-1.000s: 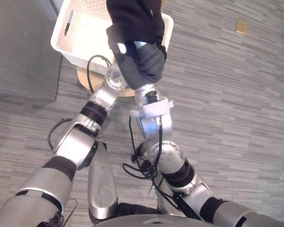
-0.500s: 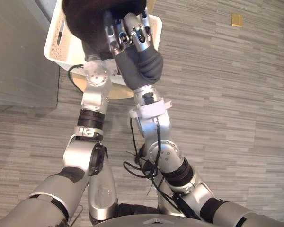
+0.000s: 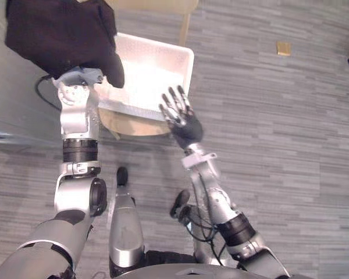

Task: Pick up the laundry basket with both hands and put the clothes into the washing machine.

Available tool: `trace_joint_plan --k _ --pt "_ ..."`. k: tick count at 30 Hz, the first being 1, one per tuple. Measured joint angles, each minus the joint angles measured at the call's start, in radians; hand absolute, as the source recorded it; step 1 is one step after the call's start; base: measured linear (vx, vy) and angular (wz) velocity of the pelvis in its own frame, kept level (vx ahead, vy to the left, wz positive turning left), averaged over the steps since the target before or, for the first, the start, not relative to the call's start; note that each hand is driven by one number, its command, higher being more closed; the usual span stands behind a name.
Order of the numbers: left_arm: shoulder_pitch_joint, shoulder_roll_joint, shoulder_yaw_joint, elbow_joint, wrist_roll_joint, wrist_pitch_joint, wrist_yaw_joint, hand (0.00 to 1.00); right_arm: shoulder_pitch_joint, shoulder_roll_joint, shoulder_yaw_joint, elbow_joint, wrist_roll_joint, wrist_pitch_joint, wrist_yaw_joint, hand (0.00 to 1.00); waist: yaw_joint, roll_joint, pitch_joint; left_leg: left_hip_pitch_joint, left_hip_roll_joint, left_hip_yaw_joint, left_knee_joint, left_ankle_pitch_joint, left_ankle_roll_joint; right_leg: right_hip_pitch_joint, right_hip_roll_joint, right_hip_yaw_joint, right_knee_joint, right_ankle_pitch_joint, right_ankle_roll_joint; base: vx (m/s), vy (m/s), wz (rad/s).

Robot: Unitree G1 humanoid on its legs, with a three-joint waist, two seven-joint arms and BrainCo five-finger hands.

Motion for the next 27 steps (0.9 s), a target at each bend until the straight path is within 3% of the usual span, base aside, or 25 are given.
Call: trace_joint_plan --k 3,7,11,16,20,23,24,25,26,27 --pt "0.101 0.003 0.042 -0.149 -0.002 -0.032 -0.008 1.00 0.085 -0.022 -0.113 -0.082 -0.069 0.009 0.005 0.00 -0.016 -0.001 -0.033 0.075 -0.012 0.022 -0.048 0.007 0.006 0.062 -0.005 0.009 -0.034 0.008 0.012 0.05 0.030 -0.06" --pt "0.369 -0.018 0.095 -0.335 -0.010 -0.043 -0.042 1.00 0.188 -0.021 -0.238 -0.123 -0.130 0.043 0.033 0.00 -0.041 -0.001 -0.194 0.134 -0.029 0.071 -0.114 0.008 0.011 0.103 -0.005 0.039 -0.115 0.039 0.037 0.12 0.035 -0.19" --pt "0.619 -0.062 0.151 -0.520 -0.024 -0.047 -0.097 1.00 0.281 0.022 -0.443 -0.121 -0.258 0.071 0.043 0.00 -0.051 -0.001 -0.283 0.205 -0.043 0.103 -0.143 -0.011 0.017 0.166 -0.010 0.061 -0.171 0.061 0.046 0.09 0.033 -0.18" --pt "0.828 -0.093 0.209 -0.626 -0.093 -0.049 -0.171 1.00 0.349 0.066 -0.630 -0.055 -0.402 0.089 0.041 0.00 -0.071 0.008 -0.330 0.254 -0.063 0.133 -0.164 -0.021 0.028 0.187 -0.029 0.087 -0.170 0.062 0.045 0.02 0.047 -0.14" --pt "0.929 -0.155 0.257 -0.709 -0.110 -0.049 -0.205 1.00 0.367 0.102 -0.762 0.168 -0.581 0.091 0.009 0.00 -0.072 0.032 -0.355 0.266 -0.078 0.183 -0.170 -0.038 0.039 0.159 -0.045 0.121 -0.163 0.094 0.023 -0.05 0.076 -0.36" --pt "0.964 -0.190 0.273 -0.739 -0.108 -0.044 -0.212 1.00 0.368 0.107 -0.793 0.359 -0.668 0.109 -0.044 0.00 -0.071 0.069 -0.357 0.258 -0.081 0.183 -0.134 -0.049 0.060 0.106 -0.049 0.100 -0.114 0.183 -0.046 -0.10 0.110 -0.43" --pt "0.969 -0.193 0.270 -0.753 -0.108 -0.042 -0.213 1.00 0.372 0.115 -0.805 0.412 -0.721 0.115 -0.067 0.00 -0.072 0.091 -0.370 0.227 -0.065 0.179 -0.091 -0.067 0.092 0.124 -0.022 0.102 -0.199 0.264 -0.063 -0.22 0.127 -0.35" --pt "0.965 -0.197 0.257 -0.759 -0.108 -0.038 -0.213 1.00 0.380 0.141 -0.832 0.430 -0.780 0.123 -0.091 0.00 -0.073 0.108 -0.369 0.209 -0.039 0.181 -0.074 -0.074 0.110 0.118 -0.041 0.096 0.002 0.134 -0.089 -0.19 0.085 -0.05" --pt "0.965 -0.195 0.238 -0.764 -0.108 -0.037 -0.210 1.00 0.396 0.139 -0.830 0.446 -0.809 0.130 -0.104 0.00 -0.081 0.106 -0.370 0.208 -0.044 0.167 -0.068 -0.074 0.115 0.121 -0.055 0.092 0.144 0.082 -0.071 -0.16 0.045 0.44" --pt "0.974 -0.195 0.200 -0.785 -0.106 -0.038 -0.208 1.00 0.419 0.140 -0.854 0.508 -0.847 0.131 -0.122 0.00 -0.086 0.082 -0.383 0.192 -0.074 0.125 -0.061 -0.077 0.121 0.168 -0.048 0.133 0.288 0.075 -0.040 -0.13 0.001 0.70"
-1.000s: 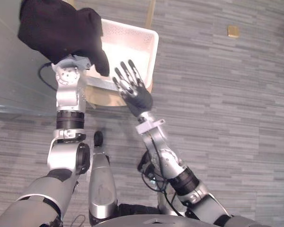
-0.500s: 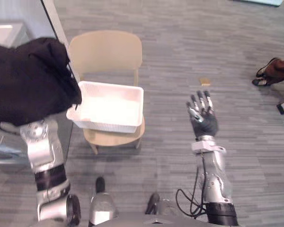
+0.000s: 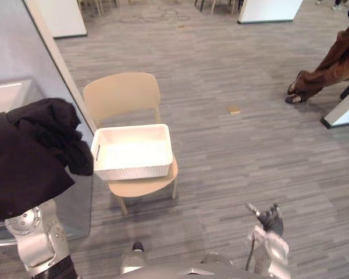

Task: Pick up the laundry basket with both hands and put the clothes into the washing machine.

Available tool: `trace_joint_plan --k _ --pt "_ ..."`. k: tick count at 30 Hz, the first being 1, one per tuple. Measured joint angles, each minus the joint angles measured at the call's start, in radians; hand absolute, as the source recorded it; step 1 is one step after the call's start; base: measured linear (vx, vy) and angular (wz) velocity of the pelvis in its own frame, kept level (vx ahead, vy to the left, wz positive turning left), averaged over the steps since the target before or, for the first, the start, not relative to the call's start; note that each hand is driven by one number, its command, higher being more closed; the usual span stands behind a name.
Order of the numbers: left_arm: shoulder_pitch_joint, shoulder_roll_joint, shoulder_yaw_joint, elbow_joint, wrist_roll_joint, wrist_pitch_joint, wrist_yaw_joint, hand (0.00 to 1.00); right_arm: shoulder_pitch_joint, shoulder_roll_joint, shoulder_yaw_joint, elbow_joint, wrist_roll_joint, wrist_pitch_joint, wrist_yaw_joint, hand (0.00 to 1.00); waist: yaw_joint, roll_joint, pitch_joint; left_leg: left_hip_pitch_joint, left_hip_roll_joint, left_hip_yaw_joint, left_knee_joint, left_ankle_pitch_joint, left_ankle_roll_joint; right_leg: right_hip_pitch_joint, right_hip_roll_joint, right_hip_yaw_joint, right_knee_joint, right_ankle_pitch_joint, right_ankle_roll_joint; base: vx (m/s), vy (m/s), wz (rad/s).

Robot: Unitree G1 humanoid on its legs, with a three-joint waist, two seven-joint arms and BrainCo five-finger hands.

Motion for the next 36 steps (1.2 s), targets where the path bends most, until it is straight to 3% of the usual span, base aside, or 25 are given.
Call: trace_joint_plan --k 1,4,7,10,11,12,13,14,16,17,19,21,22,23,24,25,27,29,30,31,32,33,34,35,36 --pt "-0.001 -0.003 -0.013 -0.003 0.000 -0.001 0.001 1.00 0.008 0.001 -0.030 0.040 -0.006 0.000 -0.006 0.00 0.005 -0.020 -0.012 -0.026 -0.018 -0.022 0.010 0.005 0.005 0.036 0.031 0.045 -0.014 -0.005 0.008 -0.15 -0.023 0.65" --pt "0.004 -0.015 -0.048 -0.002 -0.004 0.001 0.014 1.00 0.029 0.001 -0.134 0.173 -0.006 -0.002 -0.040 0.00 0.021 -0.024 -0.015 -0.106 -0.019 -0.063 0.032 0.035 0.011 0.025 0.086 0.164 -0.067 -0.059 0.064 -0.20 -0.031 0.70" --pt "0.021 -0.043 -0.041 -0.003 -0.030 0.001 0.015 1.00 0.034 -0.006 -0.160 0.305 0.005 -0.001 -0.040 0.00 0.035 -0.038 -0.032 -0.175 -0.025 -0.063 0.055 0.074 0.017 0.072 0.100 0.168 -0.199 -0.157 0.050 -0.19 -0.099 0.50" --pt "0.048 -0.094 -0.054 0.000 -0.054 0.006 0.014 1.00 0.022 -0.007 -0.116 0.410 0.006 -0.001 -0.031 0.00 0.061 -0.043 -0.043 -0.293 -0.037 -0.090 0.085 0.129 -0.004 0.074 0.113 0.143 -0.319 -0.297 0.057 -0.33 -0.188 0.44" --pt "0.053 -0.101 -0.083 0.019 -0.060 0.018 0.014 1.00 0.009 -0.012 -0.096 0.450 -0.009 -0.001 -0.028 0.00 0.038 0.000 -0.025 -0.316 -0.014 -0.081 0.093 0.123 0.001 0.070 0.141 0.084 -0.302 -0.298 0.055 -0.38 -0.111 1.34" --pt "0.065 -0.102 -0.107 0.019 -0.063 0.022 0.009 1.00 0.003 -0.015 -0.094 0.496 -0.008 -0.002 -0.021 0.00 0.018 -0.005 -0.018 -0.327 0.016 0.021 0.108 0.060 0.034 0.078 0.124 0.016 -0.297 -0.296 0.044 -0.35 -0.062 1.49" --pt "0.070 -0.101 -0.113 0.016 -0.063 0.022 0.007 1.00 0.003 -0.024 -0.080 0.522 -0.011 -0.003 -0.019 0.00 0.013 -0.009 -0.022 -0.334 0.036 0.110 0.126 0.041 0.054 0.078 0.113 -0.013 -0.293 -0.295 0.042 -0.27 0.000 1.46" --pt "0.070 -0.102 -0.119 0.007 -0.063 0.020 0.008 1.00 0.004 -0.056 -0.028 0.568 -0.038 -0.006 -0.017 0.00 0.015 -0.006 -0.030 -0.327 0.075 0.292 0.198 0.015 0.081 0.078 0.090 -0.070 -0.284 -0.289 0.037 -0.16 0.021 1.04" --pt "0.070 -0.105 -0.119 -0.001 -0.063 -0.001 0.008 1.00 0.004 -0.075 0.019 0.587 -0.048 -0.022 -0.012 0.00 0.014 -0.008 -0.037 -0.306 0.097 0.383 0.311 -0.015 0.100 0.077 0.057 -0.127 -0.283 -0.273 0.041 -0.17 0.037 0.93" --pt "0.070 -0.106 -0.118 -0.006 -0.063 -0.004 0.008 1.00 0.003 -0.080 0.036 0.587 -0.048 -0.024 -0.011 0.00 0.014 -0.010 -0.039 -0.295 0.105 0.390 0.349 -0.032 0.100 0.077 0.047 -0.142 -0.284 -0.266 0.043 -0.14 0.123 0.86" --pt "0.069 -0.103 -0.119 -0.011 -0.063 -0.020 0.009 1.00 -0.004 -0.083 0.067 0.594 -0.089 -0.030 -0.008 0.00 0.014 -0.031 -0.051 -0.231 0.153 0.382 0.456 -0.133 0.074 0.072 -0.007 -0.190 -0.295 -0.230 0.062 -0.05 0.150 0.67" --pt "0.060 -0.101 -0.125 0.008 -0.063 -0.027 0.009 1.00 -0.017 -0.089 0.070 0.629 -0.120 -0.031 0.007 0.00 0.008 -0.044 -0.058 -0.174 0.201 0.363 0.480 -0.161 0.063 0.081 -0.041 -0.217 -0.322 -0.191 0.090 0.01 0.226 0.67" --pt "0.040 -0.102 -0.127 0.038 -0.063 -0.027 0.009 1.00 -0.019 -0.100 0.092 0.641 -0.126 -0.032 0.009 0.00 0.005 -0.037 -0.063 -0.133 0.212 0.345 0.442 -0.155 0.027 0.093 -0.052 -0.227 -0.344 -0.162 0.122 0.03 0.295 0.77" --pt "0.024 -0.103 -0.127 0.060 -0.063 -0.029 0.009 1.00 -0.026 -0.106 0.102 0.652 -0.126 -0.032 0.009 0.00 0.000 -0.026 -0.069 -0.129 0.188 0.332 0.410 -0.165 -0.020 0.101 -0.056 -0.234 -0.359 -0.145 0.132 0.05 0.362 0.87" --pt "-0.009 -0.103 -0.125 0.112 -0.063 -0.029 0.013 1.00 -0.039 -0.110 0.105 0.690 -0.127 -0.032 0.008 0.00 -0.017 -0.039 -0.069 -0.118 0.132 0.321 0.342 -0.170 -0.028 0.109 -0.071 -0.244 -0.403 -0.103 0.101 0.01 0.481 0.88" --pt "-0.032 -0.102 -0.128 0.166 -0.063 -0.029 0.018 1.00 -0.045 -0.101 0.109 0.713 -0.127 -0.032 0.009 0.00 -0.019 -0.056 -0.075 -0.108 0.071 0.304 0.261 -0.146 -0.028 0.114 -0.073 -0.228 -0.455 -0.087 0.083 0.00 0.410 0.85" --pt "-0.044 -0.099 -0.131 0.217 -0.063 -0.027 0.025 1.00 -0.047 -0.087 0.126 0.732 -0.127 -0.035 0.010 0.00 -0.024 -0.082 -0.084 -0.098 0.006 0.284 0.183 -0.110 -0.001 0.114 -0.063 -0.222 -0.502 -0.058 0.086 -0.04 0.252 0.60" --pt "-0.046 -0.103 -0.156 0.238 -0.063 -0.027 0.036 1.00 -0.049 -0.097 0.137 0.739 -0.127 -0.045 0.011 0.00 -0.030 -0.077 -0.082 -0.095 -0.046 0.266 0.148 -0.100 0.017 0.115 -0.087 -0.213 -0.495 -0.032 0.095 -0.07 0.200 0.49" --pt "-0.048 -0.102 -0.182 0.242 -0.063 -0.027 0.035 1.00 -0.052 -0.106 0.133 0.738 -0.126 -0.048 0.010 0.00 -0.039 -0.071 -0.079 -0.066 -0.091 0.247 0.084 -0.091 0.025 0.110 -0.124 -0.214 -0.434 -0.027 0.088 -0.11 0.262 0.43" --pt "-0.049 -0.102 -0.189 0.243 -0.063 -0.027 0.035 1.00 -0.053 -0.116 0.130 0.735 -0.126 -0.048 0.011 0.00 -0.043 -0.045 -0.063 -0.029 -0.113 0.245 0.034 -0.086 0.022 0.097 -0.150 -0.215 -0.372 -0.022 0.078 -0.13 0.269 0.34" --pt "-0.049 -0.102 -0.194 0.243 -0.063 -0.027 0.035 1.00 -0.053 -0.125 0.129 0.733 -0.126 -0.048 0.011 0.00 -0.044 -0.036 -0.059 -0.004 -0.124 0.245 0.000 -0.085 0.020 0.082 -0.164 -0.212 -0.326 -0.013 0.063 -0.14 0.225 0.13" --pt "-0.048 -0.103 -0.192 0.244 -0.063 -0.027 0.034 1.00 -0.048 -0.147 0.127 0.718 -0.125 -0.047 0.013 0.00 -0.047 0.014 -0.050 0.031 -0.137 0.243 -0.074 -0.085 0.015 0.045 -0.184 -0.214 -0.225 0.006 -0.024 -0.12 0.179 0.07" --pt "-0.048 -0.111 -0.187 0.245 -0.062 -0.028 0.034 1.00 -0.046 -0.155 0.127 0.701 -0.125 -0.046 0.013 0.00 -0.054 0.016 -0.052 0.046 -0.144 0.243 -0.117 -0.096 -0.012 0.006 -0.185 -0.204 -0.179 0.018 -0.063 -0.05 0.205 0.08" --pt "-0.060 -0.101 -0.158 0.238 -0.061 -0.037 0.038 1.00 -0.048 -0.128 0.134 0.695 -0.126 -0.048 0.011 0.00 -0.066 -0.024 -0.066 0.030 -0.175 0.256 -0.026 -0.160 -0.023 -0.086 -0.214 -0.112 -0.094 -0.001 -0.059 0.13 0.081 -0.03" --pt "-0.072 -0.110 -0.152 0.227 -0.061 -0.040 0.044 1.00 -0.032 -0.120 0.134 0.662 -0.122 -0.055 0.010 0.00 -0.068 -0.011 -0.048 0.029 -0.127 0.282 0.110 -0.220 0.055 -0.112 -0.180 -0.061 -0.026 -0.044 -0.045 0.22 0.033 -0.08"
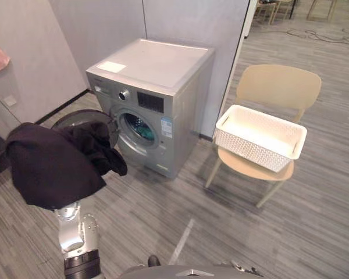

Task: Pick up the laundry basket with both hands and put the clothes into the washing machine.

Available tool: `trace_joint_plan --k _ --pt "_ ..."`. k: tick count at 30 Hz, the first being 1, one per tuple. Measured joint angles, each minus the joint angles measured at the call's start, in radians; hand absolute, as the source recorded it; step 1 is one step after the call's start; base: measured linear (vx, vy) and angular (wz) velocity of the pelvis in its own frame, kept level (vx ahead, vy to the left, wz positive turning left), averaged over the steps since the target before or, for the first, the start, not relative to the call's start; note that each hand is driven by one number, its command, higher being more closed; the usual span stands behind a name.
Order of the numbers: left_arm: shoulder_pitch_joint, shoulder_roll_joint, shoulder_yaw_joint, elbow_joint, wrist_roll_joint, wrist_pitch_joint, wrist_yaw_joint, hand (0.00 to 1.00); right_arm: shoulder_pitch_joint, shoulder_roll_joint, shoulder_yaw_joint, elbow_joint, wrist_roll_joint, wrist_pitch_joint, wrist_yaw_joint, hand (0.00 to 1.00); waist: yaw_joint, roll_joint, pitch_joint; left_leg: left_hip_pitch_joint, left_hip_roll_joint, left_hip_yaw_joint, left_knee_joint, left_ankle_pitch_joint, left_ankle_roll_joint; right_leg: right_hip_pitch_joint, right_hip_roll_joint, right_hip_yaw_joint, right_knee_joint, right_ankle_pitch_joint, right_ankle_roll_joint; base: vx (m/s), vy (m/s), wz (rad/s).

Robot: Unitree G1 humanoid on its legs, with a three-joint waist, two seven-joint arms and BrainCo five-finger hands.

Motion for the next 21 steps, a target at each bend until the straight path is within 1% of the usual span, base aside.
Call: trace_joint_plan --k 1,2,3,4,5,6,7,9,10,11,12,13,14,15,17,18,19,20,21 --pt "0.002 0.015 -0.011 0.003 0.001 -0.002 0.005 1.00 0.000 -0.001 0.005 -0.024 -0.001 -0.007 0.001 0.00 -0.008 0.001 0.015 0.019 0.015 0.000 -0.013 0.021 -0.007 -0.024 0.027 0.056 0.056 -0.059 0.038 0.18 -0.091 -0.06" --pt "0.003 -0.001 -0.005 0.008 0.001 0.001 0.012 1.00 0.009 0.005 0.030 -0.040 0.008 -0.009 0.000 0.00 -0.035 0.011 0.004 0.028 0.029 -0.022 -0.034 0.036 0.001 -0.064 0.125 0.116 0.062 -0.144 0.061 0.06 -0.067 0.09" --pt "-0.003 -0.002 -0.010 0.012 0.001 0.002 0.013 1.00 0.016 0.009 0.033 -0.042 0.011 -0.013 0.000 0.00 -0.044 0.010 0.002 0.021 0.040 -0.031 -0.050 0.042 -0.002 -0.088 0.182 0.120 0.034 -0.164 0.069 -0.02 -0.096 0.20" --pt "-0.006 -0.002 -0.014 0.015 0.001 0.002 0.010 1.00 0.017 0.018 0.035 -0.056 0.018 -0.013 -0.001 0.00 -0.048 0.002 -0.003 0.015 0.045 -0.039 -0.063 0.053 -0.010 -0.101 0.220 0.119 -0.016 -0.164 0.067 -0.03 -0.073 0.28" --pt "-0.006 -0.003 -0.016 0.016 0.001 0.004 0.008 1.00 0.029 0.024 0.039 -0.066 0.020 -0.013 0.000 0.00 -0.054 -0.006 -0.006 0.009 0.045 -0.043 -0.065 0.060 -0.021 -0.100 0.235 0.119 -0.070 -0.157 0.058 0.02 -0.133 0.49" --pt "-0.006 -0.003 -0.019 0.019 0.000 0.010 0.007 1.00 0.054 0.037 0.047 -0.078 0.031 -0.012 0.001 0.00 -0.059 -0.029 -0.008 0.007 0.032 -0.057 -0.064 0.066 -0.032 -0.072 0.238 0.119 -0.189 -0.123 0.044 0.10 -0.175 0.72" --pt "0.000 -0.003 -0.030 0.042 0.000 0.012 0.007 1.00 0.071 0.032 0.051 -0.078 0.066 -0.011 0.015 0.00 -0.066 -0.033 -0.010 0.015 0.030 -0.094 -0.052 0.064 -0.038 -0.031 0.237 0.091 -0.229 -0.085 0.047 0.13 -0.171 0.78" --pt "0.009 -0.002 -0.045 0.055 -0.002 0.019 0.004 1.00 0.095 0.010 0.078 -0.088 0.091 -0.012 0.039 0.00 -0.067 -0.010 -0.018 0.028 0.055 -0.102 -0.020 0.057 -0.047 0.013 0.246 0.046 -0.257 -0.092 0.047 0.18 -0.123 0.54" --pt "0.010 -0.002 -0.048 0.055 -0.002 0.019 -0.005 1.00 0.106 -0.004 0.099 -0.088 0.097 -0.012 0.049 0.00 -0.057 -0.005 -0.016 0.022 0.072 -0.091 0.029 0.057 -0.051 0.031 0.251 0.045 -0.262 -0.095 0.043 0.21 -0.133 0.16" --pt "0.010 -0.002 -0.048 0.055 -0.003 0.019 -0.010 1.00 0.104 -0.009 0.113 -0.089 0.103 -0.011 0.058 0.00 -0.047 -0.006 -0.017 -0.009 0.093 -0.082 0.129 0.042 -0.048 0.053 0.254 0.053 -0.274 -0.095 0.040 0.15 -0.118 -0.11" --pt "0.010 -0.002 -0.046 0.055 -0.005 0.019 -0.011 1.00 0.102 -0.011 0.126 -0.093 0.116 -0.011 0.063 0.00 -0.038 -0.013 -0.017 -0.032 0.104 -0.078 0.187 0.032 -0.045 0.060 0.254 0.063 -0.282 -0.093 0.037 0.10 -0.082 -0.50" --pt "0.019 -0.002 -0.038 0.052 -0.014 0.019 -0.014 1.00 0.089 -0.015 0.147 -0.104 0.126 -0.011 0.071 0.00 -0.022 -0.022 -0.017 -0.068 0.144 -0.060 0.296 -0.001 -0.029 0.072 0.256 0.096 -0.295 -0.090 0.033 0.05 -0.034 -0.61" --pt "0.026 -0.002 -0.029 0.051 -0.019 0.019 -0.015 1.00 0.082 -0.021 0.164 -0.108 0.126 -0.011 0.077 0.00 -0.019 -0.023 -0.019 -0.073 0.158 -0.062 0.309 -0.012 -0.027 0.074 0.257 0.114 -0.297 -0.091 0.033 0.08 0.029 -0.91" --pt "0.043 -0.002 -0.015 0.047 -0.021 0.019 -0.021 1.00 0.065 -0.032 0.191 -0.114 0.126 -0.011 0.084 0.00 -0.016 -0.022 -0.024 -0.077 0.184 -0.068 0.299 -0.023 -0.033 0.072 0.258 0.153 -0.301 -0.089 0.034 0.05 0.088 -0.92" --pt "0.077 -0.002 -0.016 0.029 -0.022 0.024 -0.034 1.00 0.051 -0.048 0.212 -0.117 0.124 -0.011 0.089 0.00 -0.005 -0.008 -0.051 -0.071 0.205 -0.105 0.218 -0.004 -0.044 0.044 0.277 0.205 -0.304 -0.082 0.048 0.06 0.157 -0.91" --pt "0.091 -0.002 -0.015 0.018 -0.024 0.026 -0.046 1.00 0.056 -0.056 0.206 -0.118 0.124 -0.012 0.089 0.00 -0.002 0.018 -0.069 -0.065 0.226 -0.116 0.149 0.035 -0.047 0.029 0.303 0.229 -0.305 -0.084 0.062 0.10 0.266 -0.68" --pt "0.099 -0.002 -0.010 0.017 -0.025 0.034 -0.052 1.00 0.062 -0.046 0.205 -0.113 0.124 -0.006 0.089 0.00 -0.005 0.007 -0.085 -0.041 0.226 -0.097 0.121 0.040 -0.132 0.031 0.300 0.245 -0.309 -0.080 0.078 0.11 0.272 -0.55" --pt "0.103 -0.002 -0.010 0.018 -0.027 0.037 -0.049 1.00 0.073 -0.036 0.208 -0.118 0.124 -0.007 0.090 0.00 -0.007 -0.007 -0.100 -0.035 0.211 -0.088 0.100 0.045 -0.126 0.033 0.290 0.254 -0.321 -0.073 0.089 0.08 0.235 -0.31" --pt "0.105 -0.001 -0.019 0.023 -0.038 0.040 -0.052 1.00 0.092 -0.013 0.207 -0.117 0.126 -0.007 0.094 0.00 -0.006 -0.034 -0.117 -0.020 0.179 -0.079 0.049 0.059 -0.118 0.039 0.271 0.262 -0.348 -0.061 0.101 0.08 0.193 -0.10"
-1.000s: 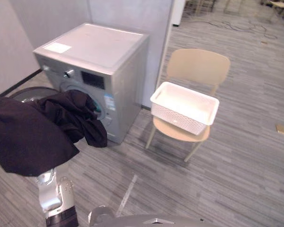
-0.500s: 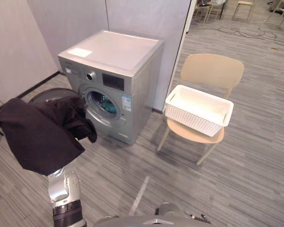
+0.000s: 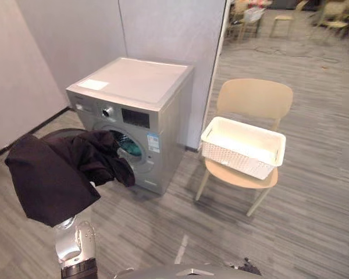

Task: Pick up the laundry basket with both hands and put the clothes into the washing machine.

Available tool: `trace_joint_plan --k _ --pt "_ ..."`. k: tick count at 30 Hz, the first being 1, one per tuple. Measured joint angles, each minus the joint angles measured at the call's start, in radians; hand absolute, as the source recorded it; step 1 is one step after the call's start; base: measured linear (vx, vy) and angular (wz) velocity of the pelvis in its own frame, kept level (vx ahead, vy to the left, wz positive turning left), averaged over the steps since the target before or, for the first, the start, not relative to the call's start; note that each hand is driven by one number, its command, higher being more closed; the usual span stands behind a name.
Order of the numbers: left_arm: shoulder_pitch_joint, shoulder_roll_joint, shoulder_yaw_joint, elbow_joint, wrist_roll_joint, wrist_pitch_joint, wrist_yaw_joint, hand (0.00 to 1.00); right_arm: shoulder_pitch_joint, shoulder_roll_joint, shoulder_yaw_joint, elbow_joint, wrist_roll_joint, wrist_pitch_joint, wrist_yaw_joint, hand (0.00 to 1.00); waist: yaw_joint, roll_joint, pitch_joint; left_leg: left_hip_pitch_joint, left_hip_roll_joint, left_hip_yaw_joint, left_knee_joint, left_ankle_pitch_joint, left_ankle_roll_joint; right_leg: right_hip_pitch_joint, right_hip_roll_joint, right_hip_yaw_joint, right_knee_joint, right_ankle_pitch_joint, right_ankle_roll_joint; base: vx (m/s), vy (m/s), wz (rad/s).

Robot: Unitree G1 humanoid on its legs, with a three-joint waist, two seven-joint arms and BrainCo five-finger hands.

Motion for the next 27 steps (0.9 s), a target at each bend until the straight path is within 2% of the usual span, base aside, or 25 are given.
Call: trace_joint_plan --k 2,3,4,5,15,19,20,22,24,25,26,27 --pt "0.000 0.001 -0.015 0.016 -0.002 0.003 -0.001 1.00 0.022 0.028 -0.001 0.002 0.001 0.000 0.018 0.00 0.001 -0.050 -0.024 0.034 -0.048 0.015 -0.082 0.031 0.011 0.016 -0.027 0.010 -0.052 0.022 0.015 0.10 0.212 -0.03" --pt "0.000 0.001 -0.024 0.028 -0.001 0.004 -0.001 1.00 0.025 0.031 -0.002 0.004 0.002 0.000 0.023 0.00 0.000 -0.056 -0.027 0.041 -0.065 0.017 -0.101 0.040 0.018 0.022 -0.037 0.017 -0.070 0.032 0.020 0.08 0.142 0.02" --pt "0.000 0.001 -0.032 0.036 -0.001 0.006 -0.001 1.00 0.025 0.030 -0.002 0.005 0.004 0.000 0.027 0.00 0.000 -0.056 -0.027 0.050 -0.075 0.018 -0.113 0.043 0.022 0.026 -0.043 0.019 -0.082 0.039 0.022 0.04 0.065 0.04" --pt "0.000 0.008 -0.149 0.088 -0.001 0.023 -0.029 1.00 0.015 0.003 -0.021 0.061 0.032 0.013 0.058 0.00 -0.007 -0.026 -0.032 0.082 -0.101 0.028 -0.267 0.134 0.027 0.044 -0.033 0.027 -0.187 0.114 0.038 0.02 0.031 0.02" --pt "0.000 0.007 -0.145 0.089 -0.001 0.023 -0.027 1.00 -0.007 -0.001 0.008 0.061 0.033 0.010 0.055 0.00 0.001 -0.035 -0.020 0.082 -0.086 0.043 -0.261 0.137 0.023 0.047 -0.037 -0.012 -0.205 0.117 0.037 0.01 -0.006 0.02" --pt "0.000 0.003 -0.088 0.134 -0.001 0.020 -0.020 1.00 -0.020 -0.016 0.048 0.061 0.032 -0.002 0.049 0.00 0.011 -0.034 -0.013 0.079 -0.068 0.028 -0.261 0.144 0.013 0.068 -0.051 -0.155 -0.228 0.126 0.031 0.02 -0.029 0.12" --pt "0.000 0.003 -0.075 0.148 -0.001 0.019 -0.019 1.00 -0.026 -0.024 0.056 0.061 0.032 -0.008 0.046 0.00 0.011 -0.034 -0.001 0.074 -0.064 0.010 -0.261 0.149 0.009 0.081 -0.052 -0.191 -0.234 0.135 0.039 0.03 -0.032 0.34" --pt "0.001 0.003 -0.067 0.154 0.000 0.018 -0.018 1.00 -0.043 -0.025 0.077 0.061 0.030 -0.011 0.033 0.00 0.016 -0.039 0.011 0.049 -0.063 -0.021 -0.257 0.155 0.009 0.082 -0.050 -0.225 -0.236 0.143 0.041 0.02 -0.037 0.53" --pt "0.000 0.002 -0.047 0.150 0.000 0.016 -0.019 1.00 -0.080 -0.020 0.069 0.060 0.030 -0.017 0.028 0.00 0.002 -0.039 0.043 -0.041 -0.034 0.042 -0.128 0.094 0.031 0.079 -0.072 -0.283 -0.236 0.150 0.045 -0.02 0.017 0.83" --pt "0.001 0.002 -0.047 0.151 0.000 0.016 -0.020 1.00 -0.096 -0.027 0.066 0.057 0.030 -0.027 0.028 0.00 -0.012 -0.023 0.062 -0.097 0.023 0.140 -0.001 0.058 0.030 0.081 -0.078 -0.335 -0.234 0.151 0.048 -0.05 0.034 0.92" --pt "0.001 0.002 -0.044 0.151 0.000 0.016 -0.020 1.00 -0.098 -0.033 0.066 0.058 0.030 -0.027 0.028 0.00 -0.014 -0.015 0.073 -0.116 0.034 0.152 0.035 0.046 0.027 0.085 -0.083 -0.351 -0.232 0.153 0.053 -0.06 0.081 0.77" --pt "0.007 0.002 -0.035 0.151 0.000 0.016 -0.020 1.00 -0.111 -0.038 0.056 0.057 0.030 -0.028 0.027 0.00 0.002 -0.007 0.085 -0.130 0.021 0.149 0.056 0.027 0.042 0.085 -0.101 -0.360 -0.230 0.160 0.066 0.01 0.195 0.36"
